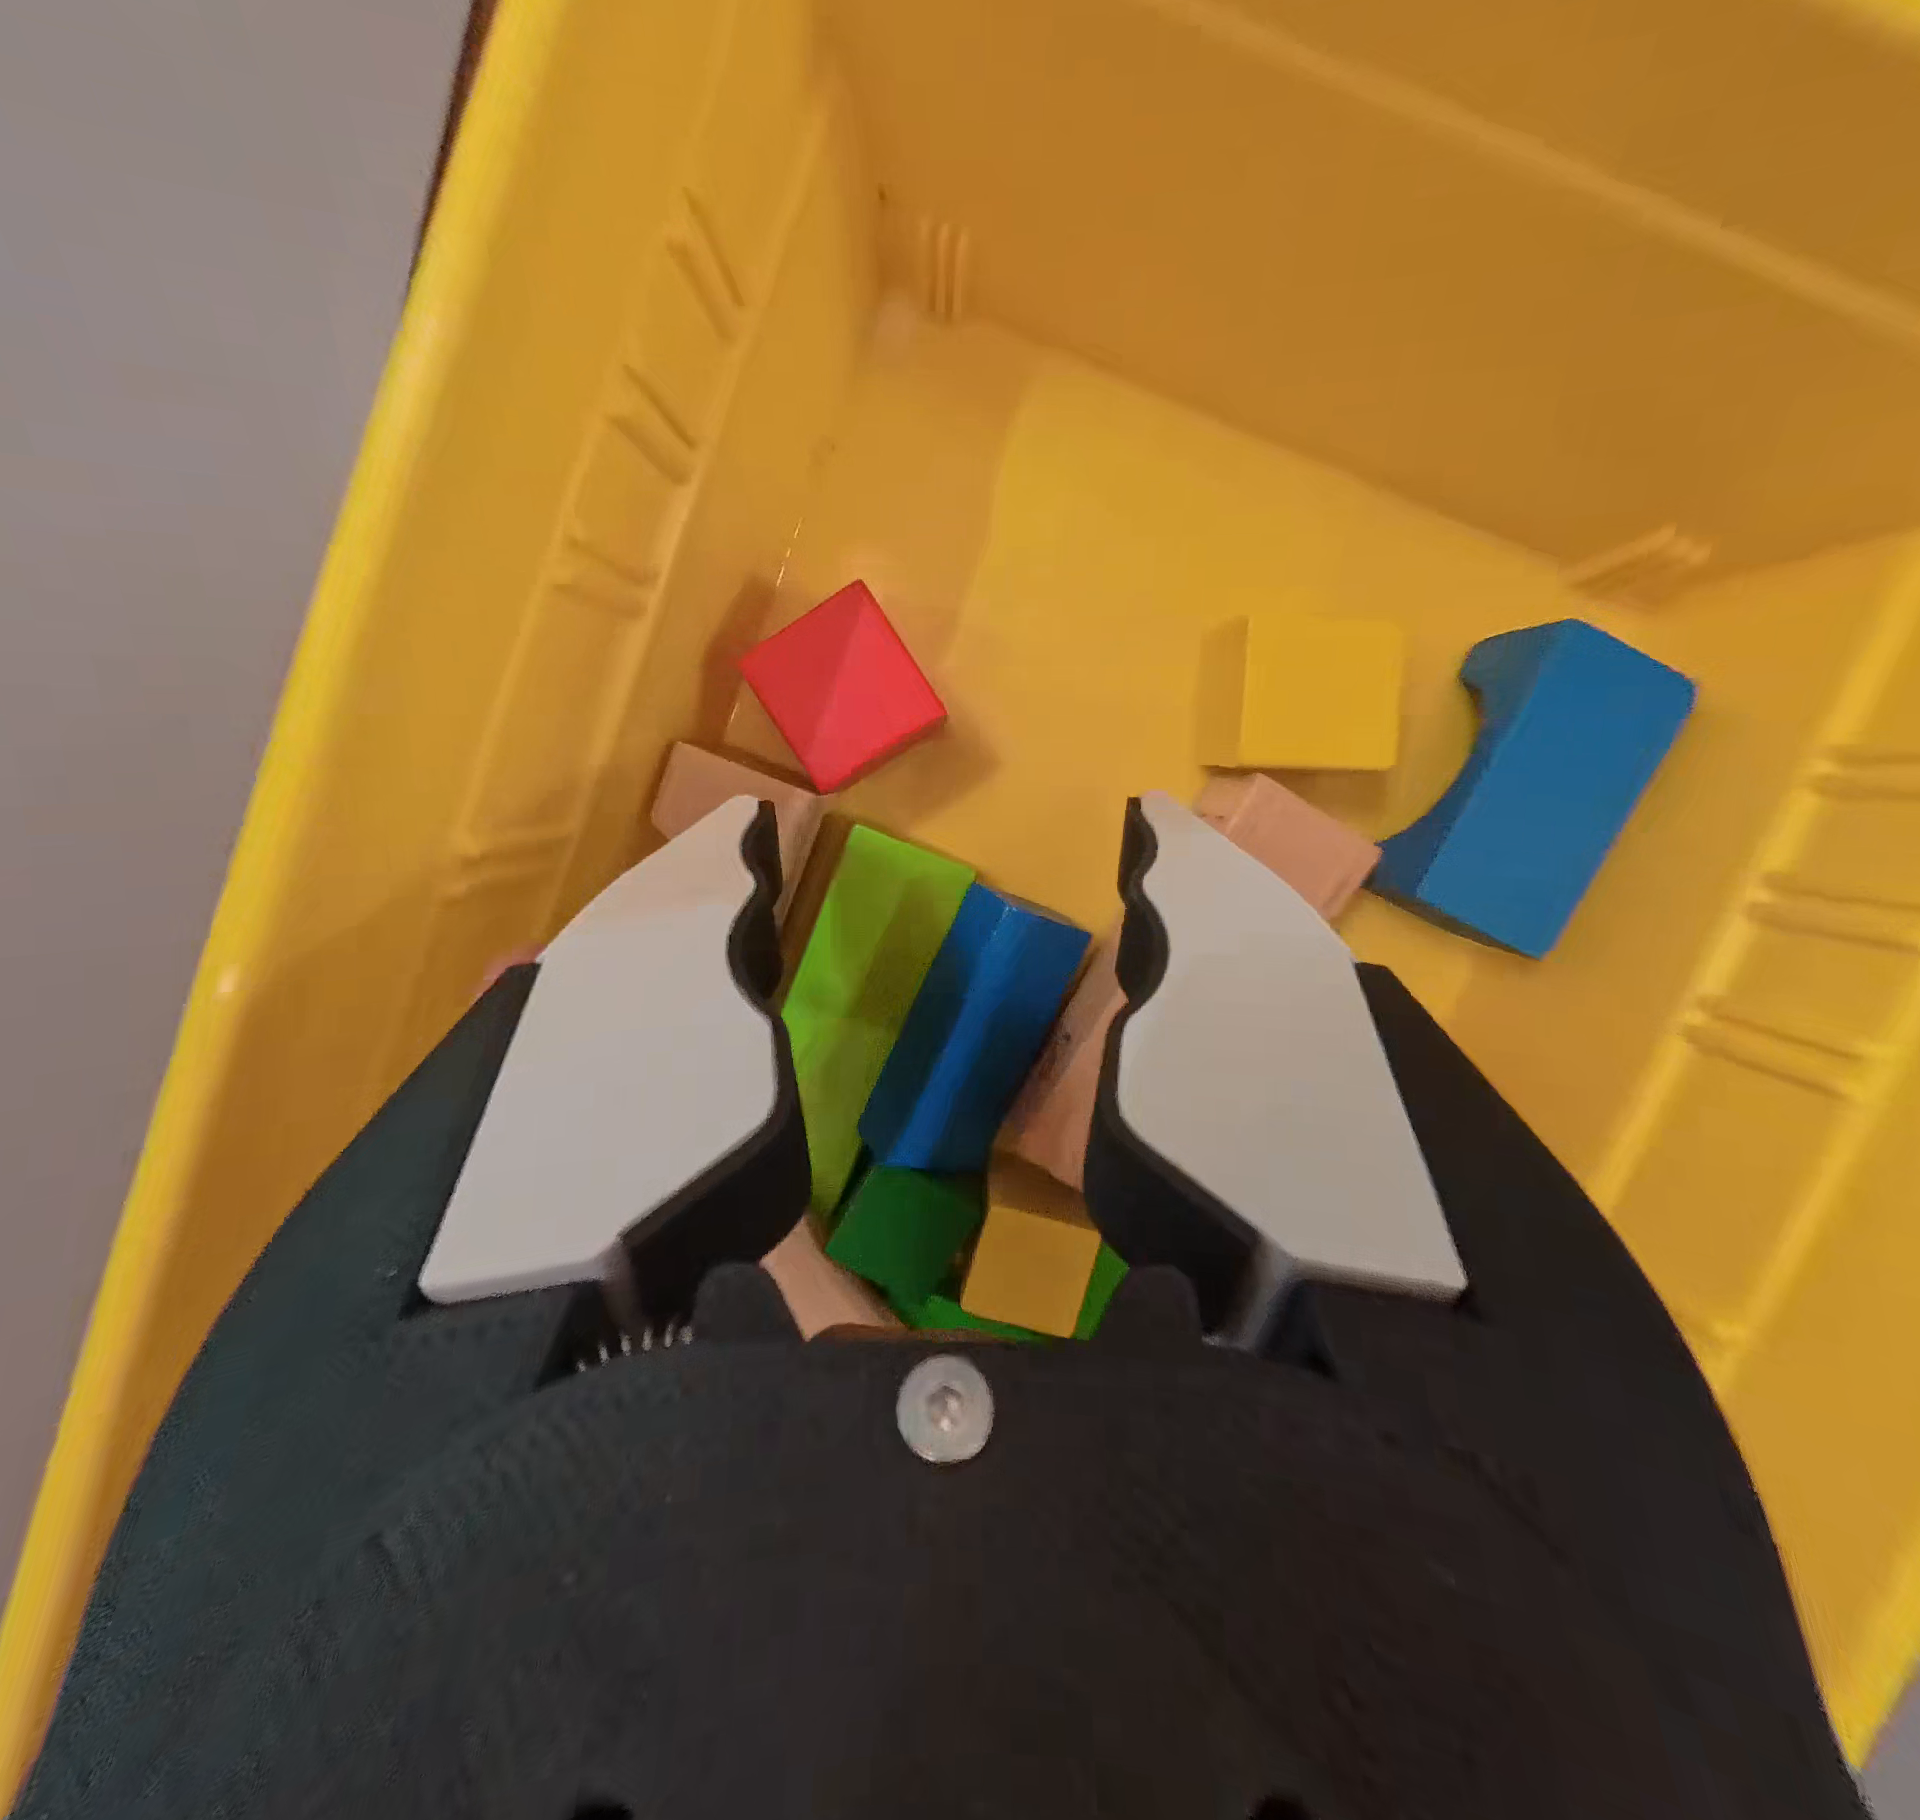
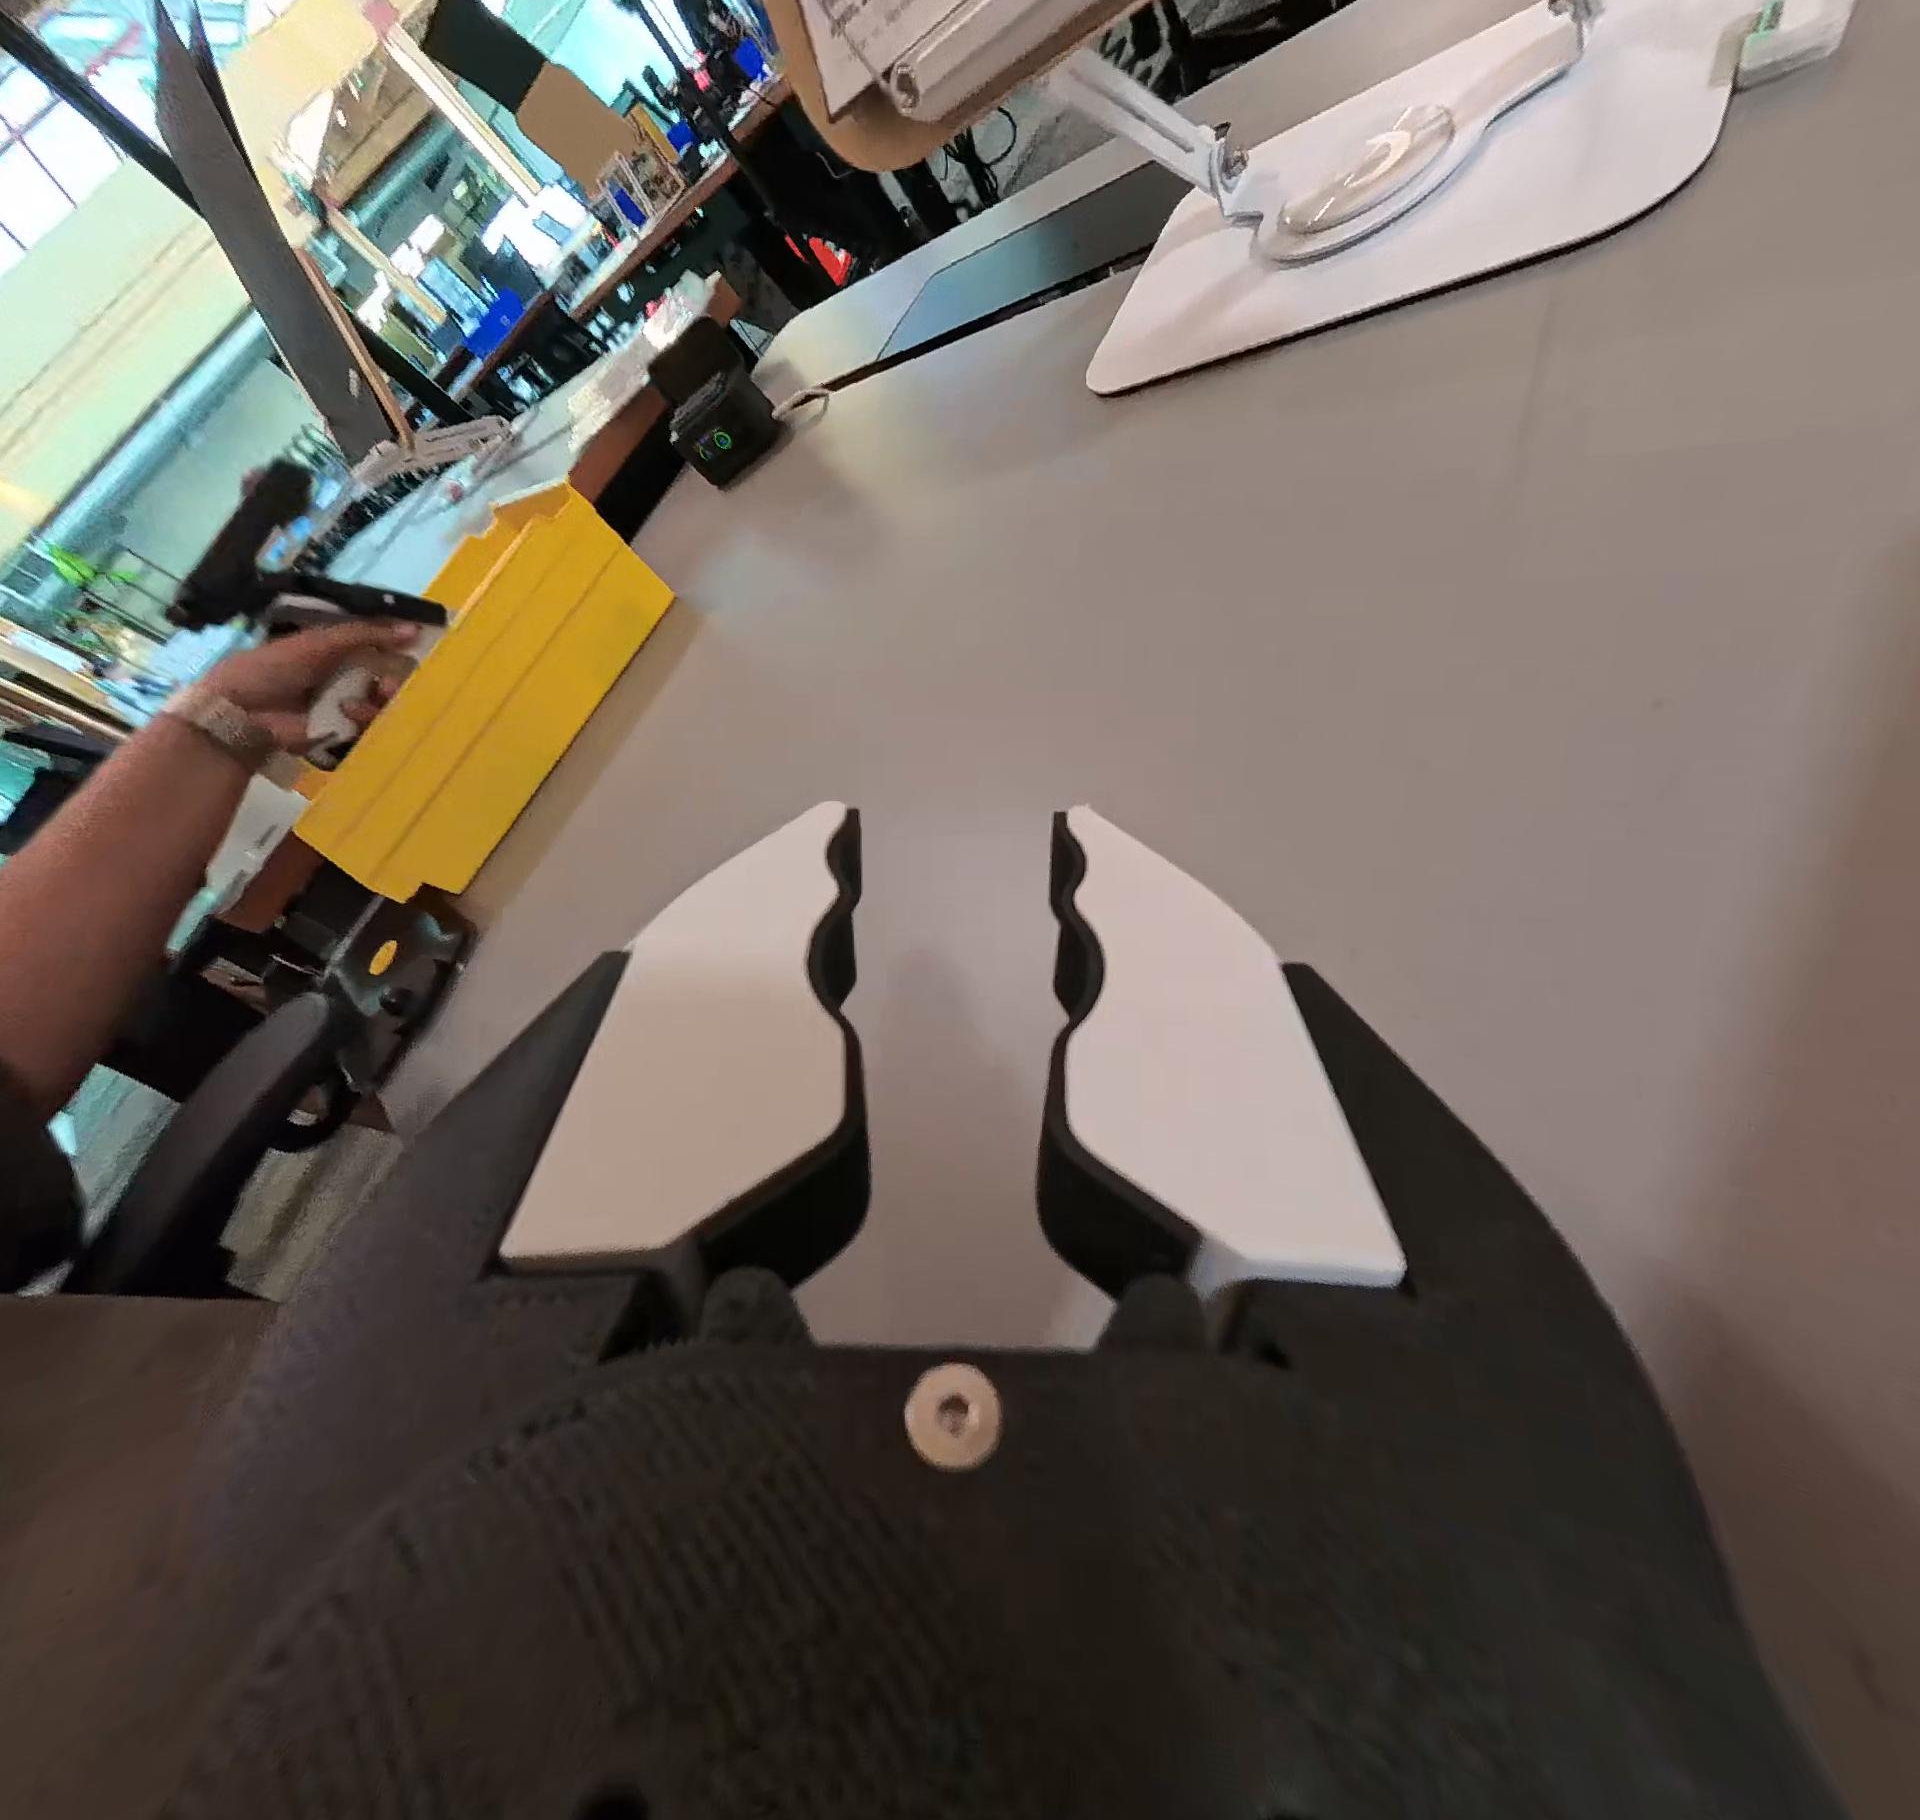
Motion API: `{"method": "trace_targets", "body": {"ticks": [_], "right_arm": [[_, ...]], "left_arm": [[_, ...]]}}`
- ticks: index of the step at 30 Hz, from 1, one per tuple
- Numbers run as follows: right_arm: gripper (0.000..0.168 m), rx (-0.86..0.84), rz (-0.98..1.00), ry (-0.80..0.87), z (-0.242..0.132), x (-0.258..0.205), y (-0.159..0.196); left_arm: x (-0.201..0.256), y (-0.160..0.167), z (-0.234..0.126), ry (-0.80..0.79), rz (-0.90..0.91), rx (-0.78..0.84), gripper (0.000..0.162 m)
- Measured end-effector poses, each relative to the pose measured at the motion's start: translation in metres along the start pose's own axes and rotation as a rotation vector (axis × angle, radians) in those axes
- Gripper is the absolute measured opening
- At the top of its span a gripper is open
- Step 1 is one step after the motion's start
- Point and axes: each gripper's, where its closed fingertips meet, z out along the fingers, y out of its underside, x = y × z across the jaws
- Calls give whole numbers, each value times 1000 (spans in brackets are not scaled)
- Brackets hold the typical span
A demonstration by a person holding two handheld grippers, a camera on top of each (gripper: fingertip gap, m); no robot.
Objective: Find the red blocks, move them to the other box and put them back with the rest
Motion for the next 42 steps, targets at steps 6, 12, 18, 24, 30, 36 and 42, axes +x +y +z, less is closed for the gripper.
{"method": "trace_targets", "body": {"ticks": [6,12,18,24,30,36,42], "right_arm": [[35,-38,-73,15,2,-1,7],[35,-11,-29,16,-2,4,1],[34,-6,-31,25,-5,6,1],[34,-17,-54,25,1,3,2],[34,-30,-71,14,1,-1,6],[33,7,-28,31,-7,6,1],[32,8,-50,82,-10,13,2]], "left_arm": [[-16,-9,19,-112,-71,-22,58],[-15,-7,30,-143,-47,-63,37],[14,-31,5,44,-21,146,37],[144,-42,-128,560,416,651,36],[188,-25,-175,616,576,842,36],[195,-9,-213,868,495,935,36],[130,-25,-171,479,404,847,35]]}}
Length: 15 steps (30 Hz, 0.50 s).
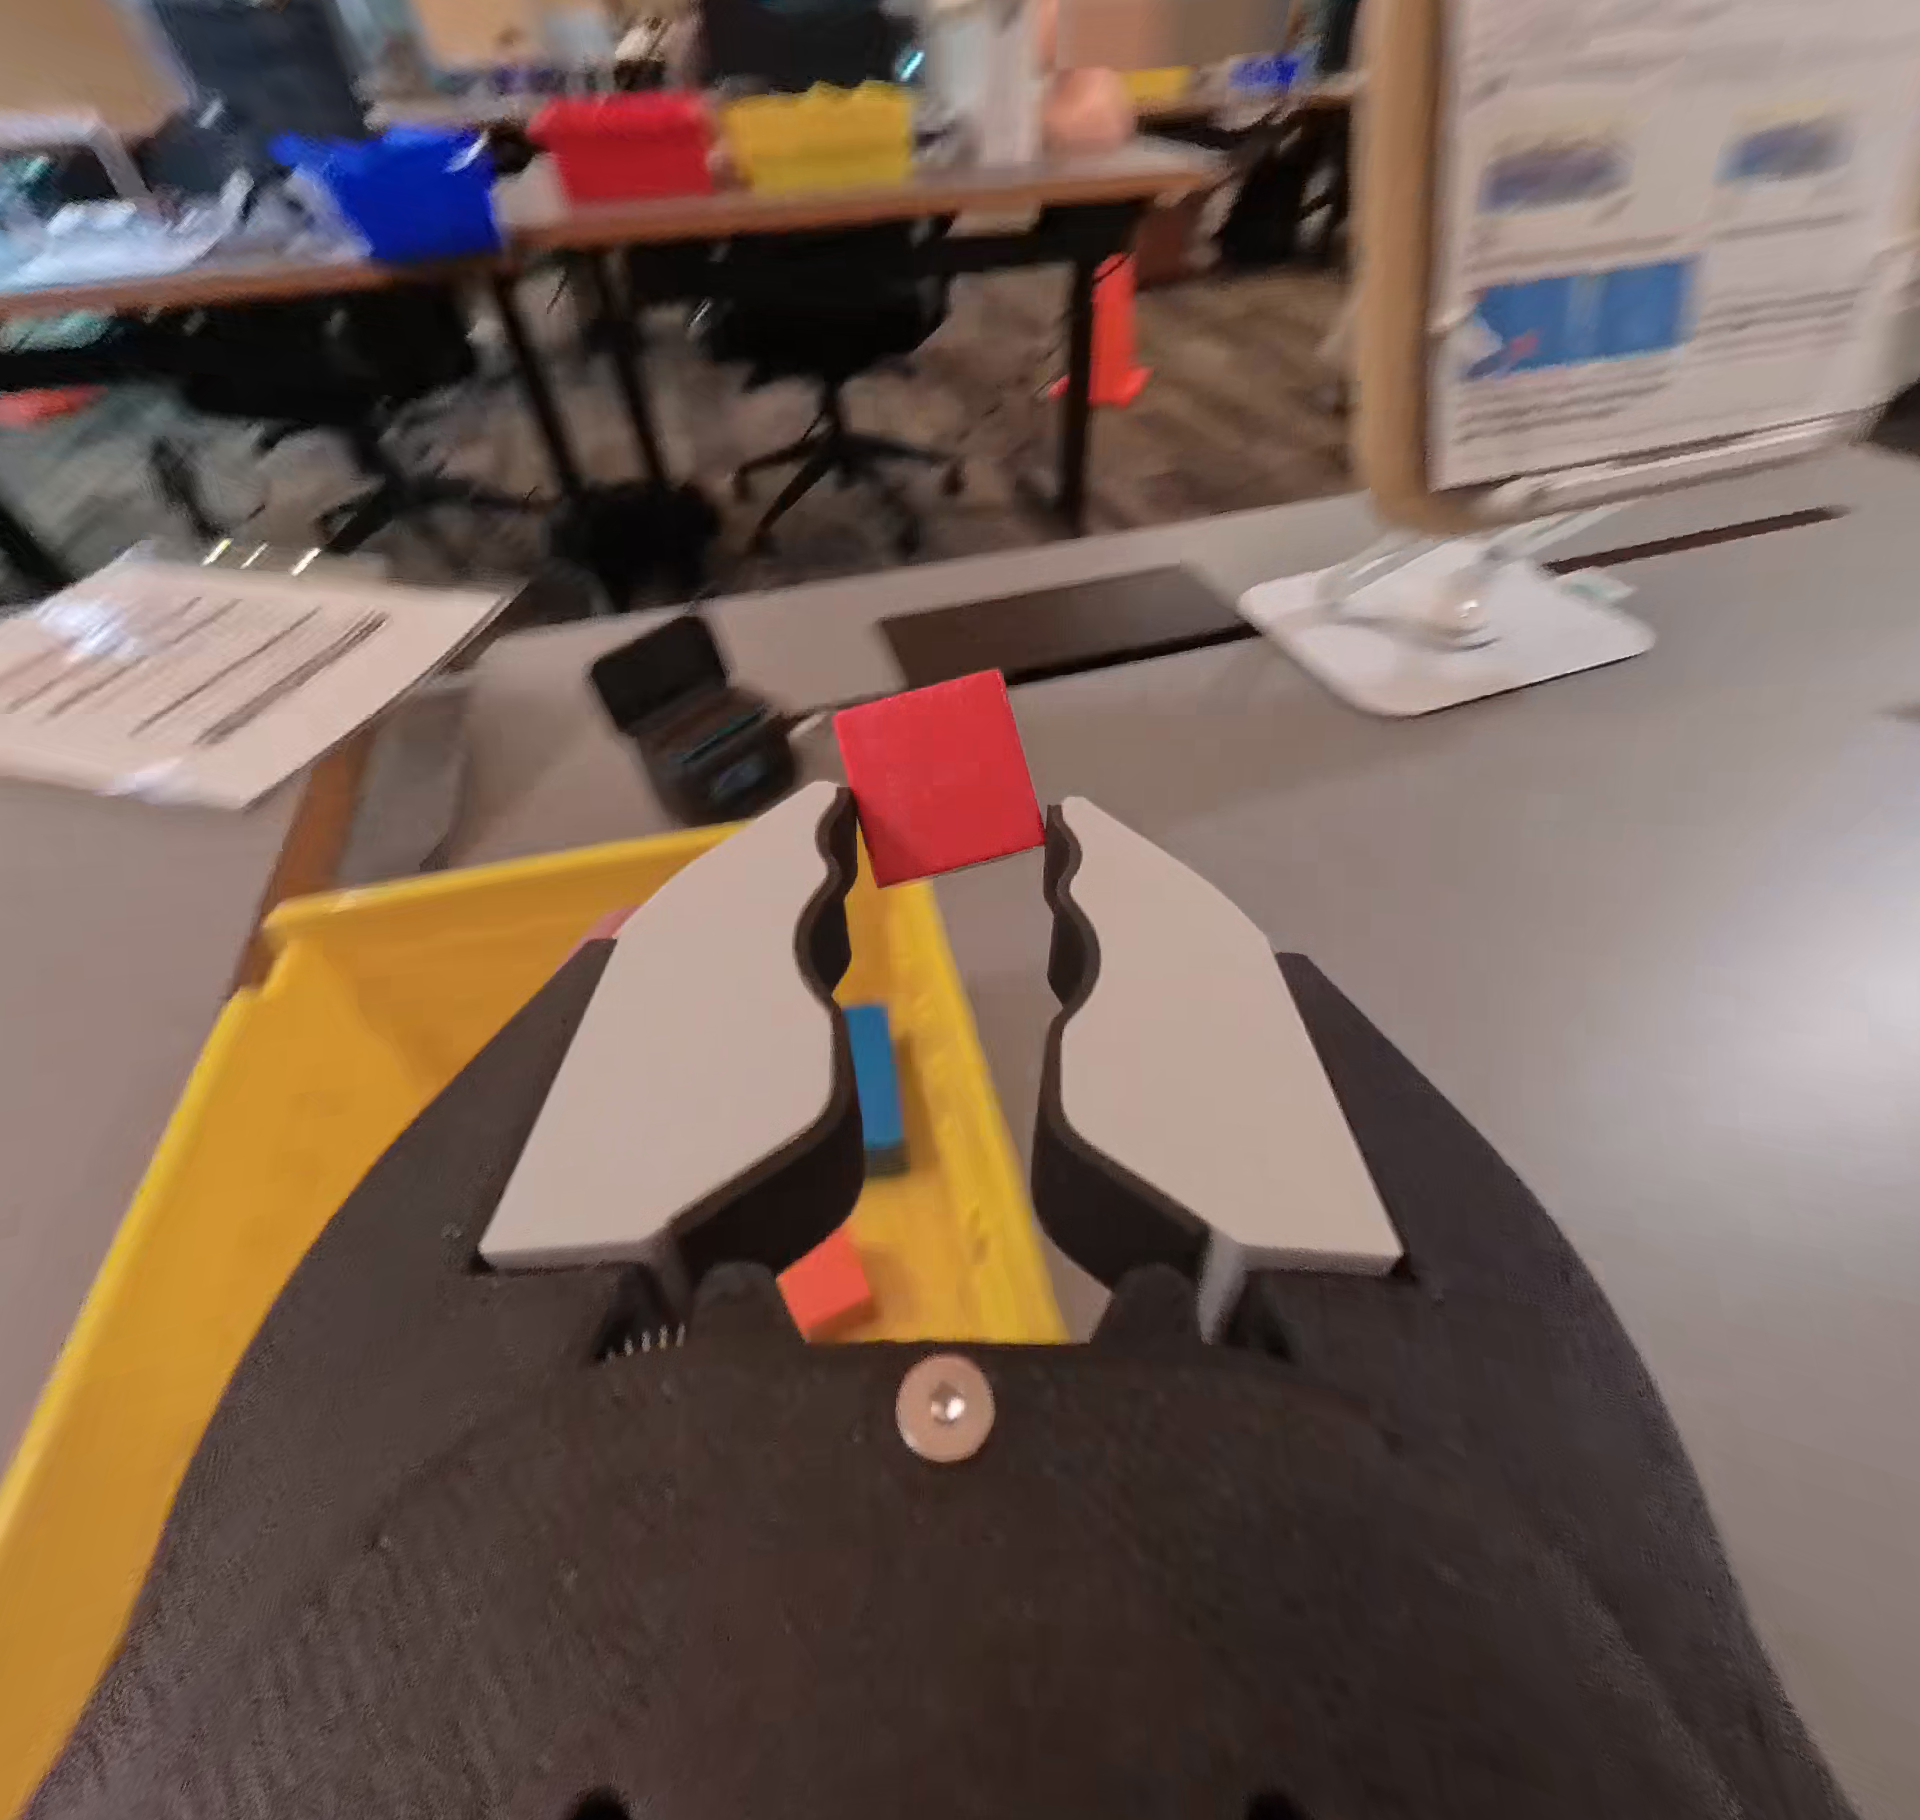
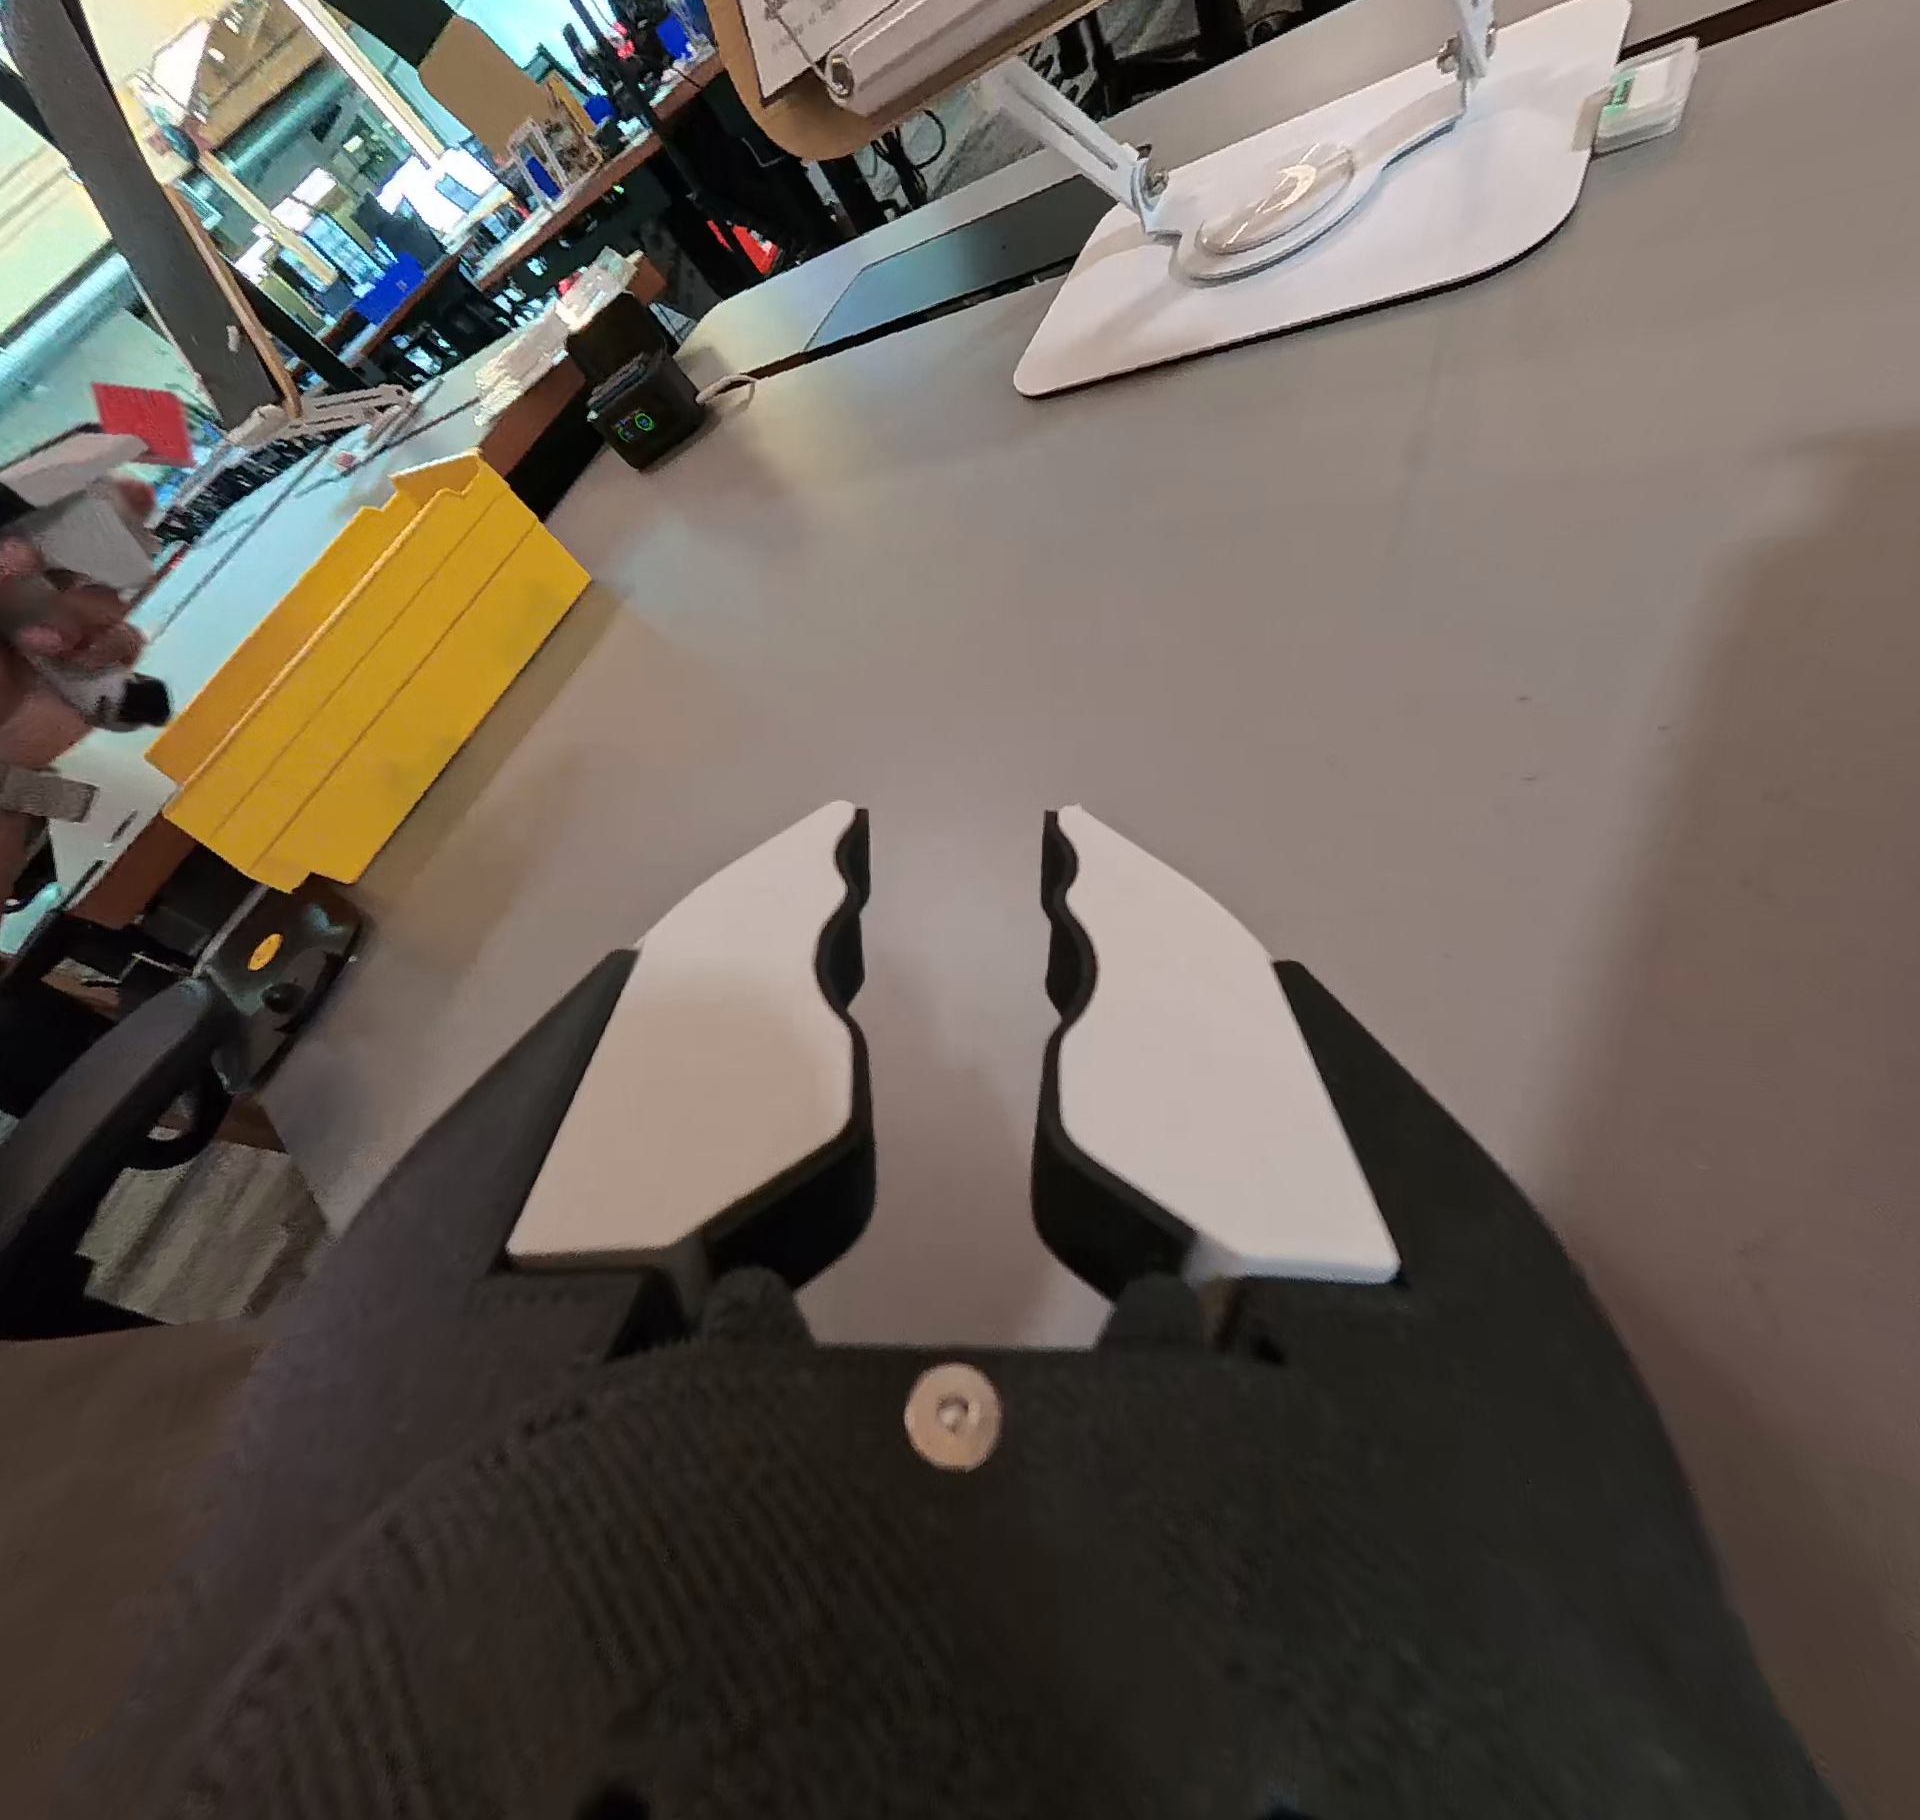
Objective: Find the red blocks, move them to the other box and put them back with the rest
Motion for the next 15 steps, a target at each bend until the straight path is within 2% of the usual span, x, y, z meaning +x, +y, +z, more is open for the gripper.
{"method": "trace_targets", "body": {"ticks": [4,9,15], "right_arm": [[32,-9,-49,64,1,6,3],[31,19,-61,143,4,17,-9],[29,45,-7,218,14,24,-16]], "left_arm": [[-51,50,-8,-167,-50,-225,35],[-88,119,-16,-282,-24,-522,35],[-107,144,3,-259,-3,-602,33]]}}
